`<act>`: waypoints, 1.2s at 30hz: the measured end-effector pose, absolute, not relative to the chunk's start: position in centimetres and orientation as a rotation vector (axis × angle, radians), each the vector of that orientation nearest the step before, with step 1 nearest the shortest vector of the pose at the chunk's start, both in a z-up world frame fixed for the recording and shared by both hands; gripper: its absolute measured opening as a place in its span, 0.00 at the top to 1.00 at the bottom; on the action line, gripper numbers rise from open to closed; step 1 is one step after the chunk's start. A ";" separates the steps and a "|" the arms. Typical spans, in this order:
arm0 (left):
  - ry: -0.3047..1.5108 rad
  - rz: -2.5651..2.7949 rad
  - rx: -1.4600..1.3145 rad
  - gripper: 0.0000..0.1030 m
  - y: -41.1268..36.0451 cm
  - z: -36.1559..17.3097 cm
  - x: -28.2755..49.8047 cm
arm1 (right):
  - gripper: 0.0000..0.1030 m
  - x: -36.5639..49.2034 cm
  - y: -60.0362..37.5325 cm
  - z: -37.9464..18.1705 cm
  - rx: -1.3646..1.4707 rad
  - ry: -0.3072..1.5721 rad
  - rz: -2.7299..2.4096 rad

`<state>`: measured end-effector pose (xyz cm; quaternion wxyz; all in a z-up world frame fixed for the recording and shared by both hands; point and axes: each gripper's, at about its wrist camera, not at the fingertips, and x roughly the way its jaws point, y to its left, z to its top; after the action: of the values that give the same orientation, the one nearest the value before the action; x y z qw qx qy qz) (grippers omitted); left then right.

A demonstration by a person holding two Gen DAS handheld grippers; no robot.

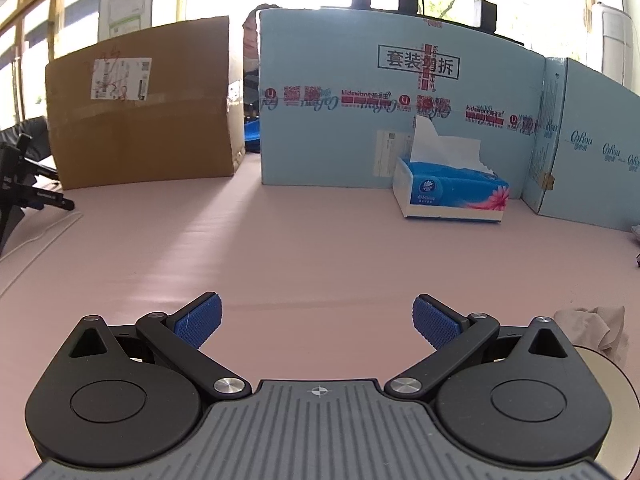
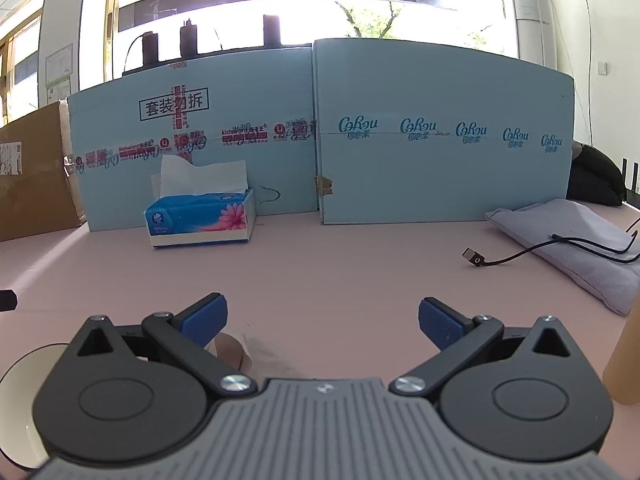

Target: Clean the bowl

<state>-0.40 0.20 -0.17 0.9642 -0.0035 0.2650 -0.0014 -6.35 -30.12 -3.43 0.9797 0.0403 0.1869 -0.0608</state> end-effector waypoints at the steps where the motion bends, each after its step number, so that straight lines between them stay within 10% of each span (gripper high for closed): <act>1: 0.533 -0.004 -0.012 0.00 0.2 -0.2 -0.5 | 0.00 -6.4 -30.1 -3.4 0.081 0.377 -0.122; 36: 0.562 -0.009 0.011 0.00 -0.4 -0.7 -0.8 | 0.00 -5.8 -30.3 -3.8 0.094 0.415 -0.137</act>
<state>-0.81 -0.44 -0.72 0.9608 0.0055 0.2772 -0.0044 -5.80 -30.34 -3.77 0.9751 0.0465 0.2057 -0.0681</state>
